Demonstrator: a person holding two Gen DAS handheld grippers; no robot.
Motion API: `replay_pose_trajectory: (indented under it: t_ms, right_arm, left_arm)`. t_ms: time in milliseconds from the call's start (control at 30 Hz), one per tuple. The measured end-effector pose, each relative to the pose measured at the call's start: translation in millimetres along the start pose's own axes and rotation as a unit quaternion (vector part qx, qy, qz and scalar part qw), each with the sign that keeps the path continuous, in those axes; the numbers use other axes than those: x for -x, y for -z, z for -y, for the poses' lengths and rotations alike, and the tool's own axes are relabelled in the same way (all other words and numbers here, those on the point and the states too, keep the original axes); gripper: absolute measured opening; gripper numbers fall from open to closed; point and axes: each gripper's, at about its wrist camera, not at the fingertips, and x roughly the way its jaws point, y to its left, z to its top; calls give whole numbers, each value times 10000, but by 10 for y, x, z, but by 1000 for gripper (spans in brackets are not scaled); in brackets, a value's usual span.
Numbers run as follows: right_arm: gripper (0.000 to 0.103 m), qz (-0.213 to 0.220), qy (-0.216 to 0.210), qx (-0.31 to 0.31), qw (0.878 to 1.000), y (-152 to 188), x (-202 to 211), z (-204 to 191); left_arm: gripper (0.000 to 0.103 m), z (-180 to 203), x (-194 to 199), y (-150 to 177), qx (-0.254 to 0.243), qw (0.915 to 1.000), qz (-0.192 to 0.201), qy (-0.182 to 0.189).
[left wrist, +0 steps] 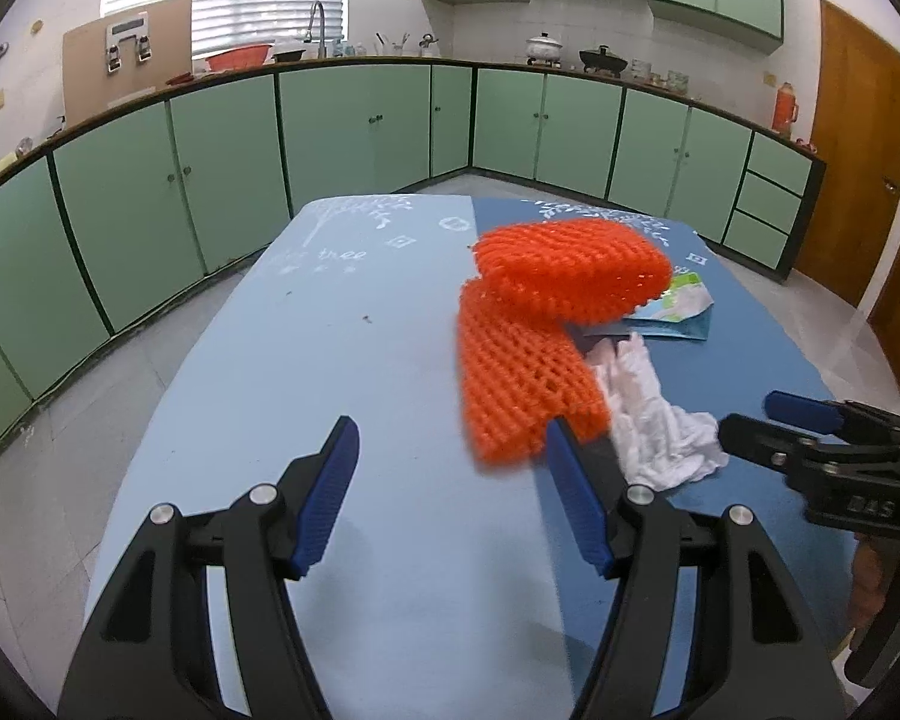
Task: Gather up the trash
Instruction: 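Grasp the white tissue with the right gripper while the left gripper approaches the orange net, then close the left gripper on the orange foam net and lift it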
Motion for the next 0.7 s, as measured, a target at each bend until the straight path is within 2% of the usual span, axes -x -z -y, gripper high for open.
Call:
replay_pose_trajectory:
  t_ms: [200, 300, 367, 433, 567, 700]
  right_arm:
    - [62, -357, -7, 167, 9992, -2, -255, -84]
    - [41, -399, 46, 447, 9982, 9, -282, -181]
    - [18, -431, 43, 593, 9973, 22, -285, -219]
    - [7, -453, 23, 695, 9966, 29, -283, -248]
    - [5, -362, 56, 645, 9972, 18, -210, -236]
    - [5, -182, 156, 424, 9988, -39, -60, -64]
  left_arm:
    - [64, -27, -36, 10, 34, 9999, -23, 104]
    - [65, 27, -70, -7, 15, 9998, -20, 177]
    - [67, 69, -93, -17, 10, 9997, -20, 241]
    - [70, 123, -123, -57, 4, 9995, -7, 327]
    - [73, 243, -220, -128, -2, 9989, -8, 461]
    - [74, 346, -389, -185, -51, 9989, -102, 447]
